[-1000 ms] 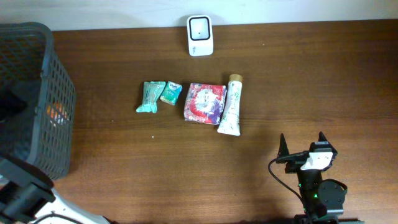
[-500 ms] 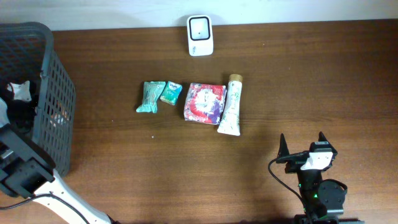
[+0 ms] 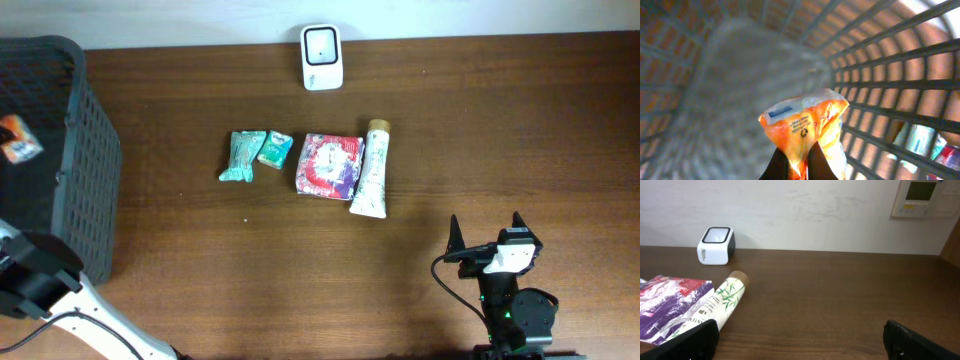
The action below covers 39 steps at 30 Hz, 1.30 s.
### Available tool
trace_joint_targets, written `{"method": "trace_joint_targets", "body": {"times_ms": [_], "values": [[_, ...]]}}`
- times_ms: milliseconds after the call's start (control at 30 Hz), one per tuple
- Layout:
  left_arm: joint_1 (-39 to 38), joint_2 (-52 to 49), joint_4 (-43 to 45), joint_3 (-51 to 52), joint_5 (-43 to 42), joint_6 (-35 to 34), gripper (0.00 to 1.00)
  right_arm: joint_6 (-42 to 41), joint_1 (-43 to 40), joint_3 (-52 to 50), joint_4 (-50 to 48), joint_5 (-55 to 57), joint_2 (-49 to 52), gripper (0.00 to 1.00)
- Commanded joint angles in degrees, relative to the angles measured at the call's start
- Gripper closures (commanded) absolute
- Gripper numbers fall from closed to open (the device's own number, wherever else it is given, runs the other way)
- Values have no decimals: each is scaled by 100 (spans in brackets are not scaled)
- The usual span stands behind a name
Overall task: Scan the item barcode
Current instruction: 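Place the orange pack below the green packs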
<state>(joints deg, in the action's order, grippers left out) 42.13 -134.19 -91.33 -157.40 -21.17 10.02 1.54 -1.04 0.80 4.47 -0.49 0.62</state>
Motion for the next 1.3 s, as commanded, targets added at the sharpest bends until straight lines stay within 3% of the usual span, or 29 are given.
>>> {"method": "trace_joint_targets", "body": {"times_ms": [0, 100, 233, 300, 400, 433, 500, 600, 700, 833, 967, 1000, 1033, 1167, 1267], "values": [[4, 50, -501, -1355, -7, -634, 100, -7, 33, -48, 7, -33, -31, 1], [-9, 382, -496, -2247, -210, -1397, 100, -7, 33, -48, 7, -33, -31, 1], [-306, 1152, -472, -2247, -1961, -1388, 100, -7, 33, -48, 7, -33, -31, 1], [-927, 1185, -538, -2192, -2277, -1388, 100, -7, 33, -48, 7, -33, -31, 1], [-2203, 1185, -538, -1965, -2055, -911, 100, -7, 33, -48, 7, -31, -31, 1], [-3021, 1185, -538, -1631, -1167, -914, 100, -7, 33, -48, 7, -33, -31, 1], [-3871, 1185, -538, -951, -227, -914, 100, -7, 33, -48, 7, -33, -31, 1], [-4857, 1185, -343, 562, 584, -918, 100, -7, 33, -48, 7, -33, -31, 2], [-5453, 1185, 120, 2374, 708, -918, 100, -7, 33, -48, 7, -33, -31, 1], [-5611, 1185, 1180, 4483, 879, -938, 100, -9, 33, -48, 7, -33, -31, 1], [-5624, 1185, 2236, 5718, 883, -938, 100, -7, 33, -48, 7, -33, -31, 1], [-5622, 1185, 2299, 5775, 901, -938, 88, -7, 33, -48, 7, -33, -31, 1], [-5622, 1185, 2306, 5775, 925, -935, 68, -7, 33, -48, 7, -33, -31, 1], [-5580, 1241, 2026, 5309, 955, -933, 29, -7, 33, -48, 7, -33, -31, 1], [-5340, 1467, 1126, 4017, 1099, -933, 23, -7, 33, -48, 7, -33, -31, 1]]}}
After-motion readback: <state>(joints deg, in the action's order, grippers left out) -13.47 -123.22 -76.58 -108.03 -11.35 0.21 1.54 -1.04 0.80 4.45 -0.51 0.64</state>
